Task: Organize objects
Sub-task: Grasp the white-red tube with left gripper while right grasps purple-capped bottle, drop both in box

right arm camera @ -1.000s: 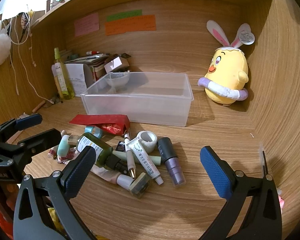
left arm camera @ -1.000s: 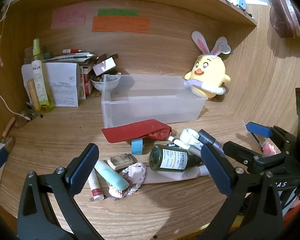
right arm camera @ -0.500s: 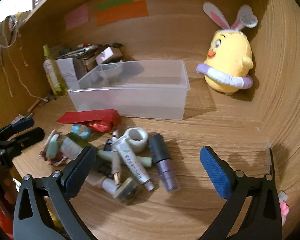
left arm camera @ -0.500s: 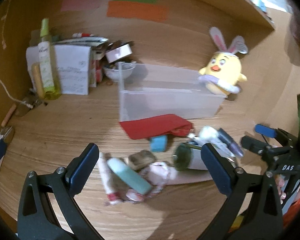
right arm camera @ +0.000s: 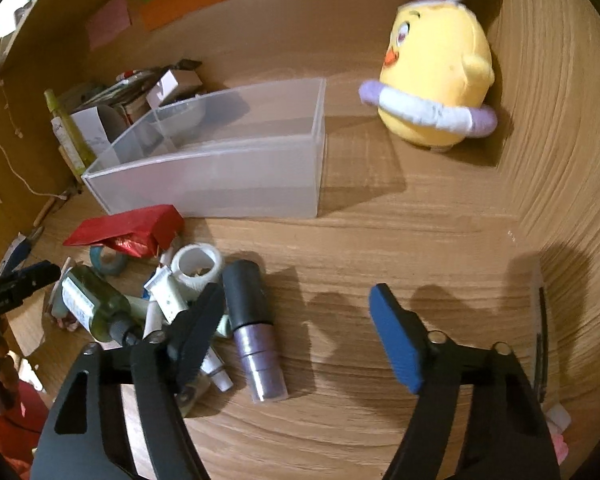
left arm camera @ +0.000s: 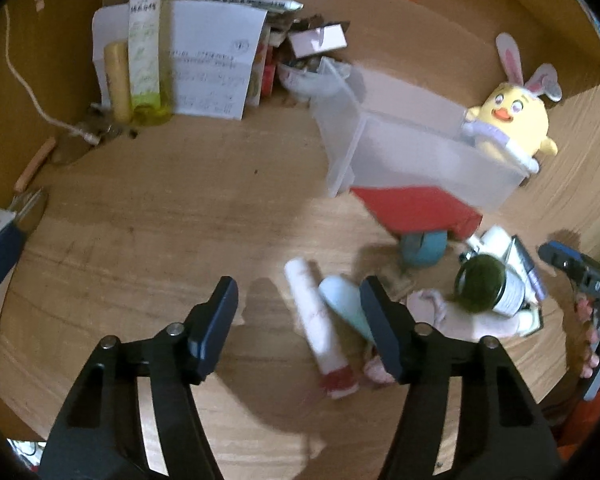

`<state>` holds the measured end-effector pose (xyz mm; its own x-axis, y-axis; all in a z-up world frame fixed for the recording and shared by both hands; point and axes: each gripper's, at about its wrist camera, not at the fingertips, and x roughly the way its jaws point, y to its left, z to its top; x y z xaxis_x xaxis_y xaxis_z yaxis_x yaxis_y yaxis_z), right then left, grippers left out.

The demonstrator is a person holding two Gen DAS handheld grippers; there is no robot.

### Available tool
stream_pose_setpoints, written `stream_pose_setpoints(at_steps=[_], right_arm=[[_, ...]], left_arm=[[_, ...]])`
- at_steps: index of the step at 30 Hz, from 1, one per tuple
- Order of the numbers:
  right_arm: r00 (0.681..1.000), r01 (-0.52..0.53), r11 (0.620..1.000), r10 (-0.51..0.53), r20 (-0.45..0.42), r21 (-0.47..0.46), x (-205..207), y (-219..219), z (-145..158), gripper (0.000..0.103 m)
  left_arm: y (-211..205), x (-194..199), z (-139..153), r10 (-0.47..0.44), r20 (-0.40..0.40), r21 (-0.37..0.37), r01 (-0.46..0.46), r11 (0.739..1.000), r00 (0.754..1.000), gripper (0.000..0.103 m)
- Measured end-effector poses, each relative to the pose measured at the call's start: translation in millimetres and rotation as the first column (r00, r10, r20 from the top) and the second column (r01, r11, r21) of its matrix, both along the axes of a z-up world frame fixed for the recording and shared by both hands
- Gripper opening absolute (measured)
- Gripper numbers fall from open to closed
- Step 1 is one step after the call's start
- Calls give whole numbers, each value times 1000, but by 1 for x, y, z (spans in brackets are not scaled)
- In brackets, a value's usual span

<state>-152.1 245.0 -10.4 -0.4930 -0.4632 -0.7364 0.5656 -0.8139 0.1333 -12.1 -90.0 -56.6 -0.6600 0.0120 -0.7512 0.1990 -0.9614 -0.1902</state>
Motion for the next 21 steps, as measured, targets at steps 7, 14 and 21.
stream_pose_setpoints(at_steps=[7, 14, 21], right_arm=[[999, -30, 999, 30, 18, 22, 0, -6, -11, 60], [997, -74, 996, 74, 3, 42, 4, -17, -11, 52], [995, -94, 994, 92, 41, 50, -3, -27, -21, 27]], left_arm=[[3, 10, -8, 9, 34, -23, -8, 1000, 999, 45], [1, 12, -9, 27, 23, -72, -25, 997, 999, 28], [-8, 12, -10, 54, -2, -92, -54, 994, 999, 15]])
